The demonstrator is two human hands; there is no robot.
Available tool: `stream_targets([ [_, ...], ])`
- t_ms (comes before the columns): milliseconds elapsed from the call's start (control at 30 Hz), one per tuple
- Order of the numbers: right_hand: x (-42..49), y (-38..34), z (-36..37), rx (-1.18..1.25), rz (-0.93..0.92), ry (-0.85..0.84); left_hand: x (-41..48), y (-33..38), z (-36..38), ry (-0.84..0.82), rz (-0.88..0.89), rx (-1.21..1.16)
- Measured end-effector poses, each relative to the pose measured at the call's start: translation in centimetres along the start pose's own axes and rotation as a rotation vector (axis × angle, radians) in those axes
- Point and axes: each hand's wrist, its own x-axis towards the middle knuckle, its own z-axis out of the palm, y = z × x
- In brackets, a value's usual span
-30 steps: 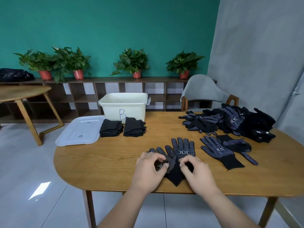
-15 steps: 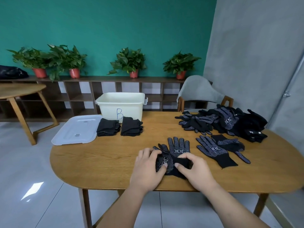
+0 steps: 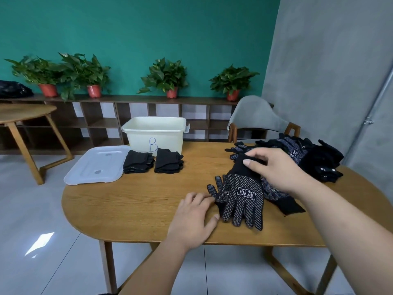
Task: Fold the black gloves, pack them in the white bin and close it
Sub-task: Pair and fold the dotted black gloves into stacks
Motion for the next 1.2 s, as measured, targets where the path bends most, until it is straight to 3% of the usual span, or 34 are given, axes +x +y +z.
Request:
stream_targets([
  [133,2.7,1.2,-0.7,-0.210,-0.001,0.052,-0.1,0.2,0.0,-0.060,0.070,0.027],
  [300,3.1,1.1,0.2,-0.172,-0.157,0.364,0.0,0.2,0.1,-0.083,0.088,0.059],
  [400,1.9,2.9,3.2,-0.311,-0.240,0.256,0.0,0.2,0.2,-0.087,0.083,0.042],
  [500,-0.2,6.6,7.7,-0.573,-0.165,-0.020,-0.1,0.2,0.3,-0.098,0.085,0.049],
  [567,-1.7,8.9,10.6,-0.683,-0.140,-0.087,-0.1,0.2,0.2,-0.105,0.082,0.049],
  [800,-2.9,10.3,12.5,-0.692,-0.267,0.222,-0.1,0.2,0.2,-0.111,0.080,0.048],
  [1033,-4.7,10.5,13.3,-0.655,-0.297,0.208,0.0,0.2,0.3,-0.111,0.079,0.048],
  [1200,-4.9,10.2,13.4,-0.825,-0.334,0.254,-0.1,0.3,0.2,-0.124,0.071,0.052],
])
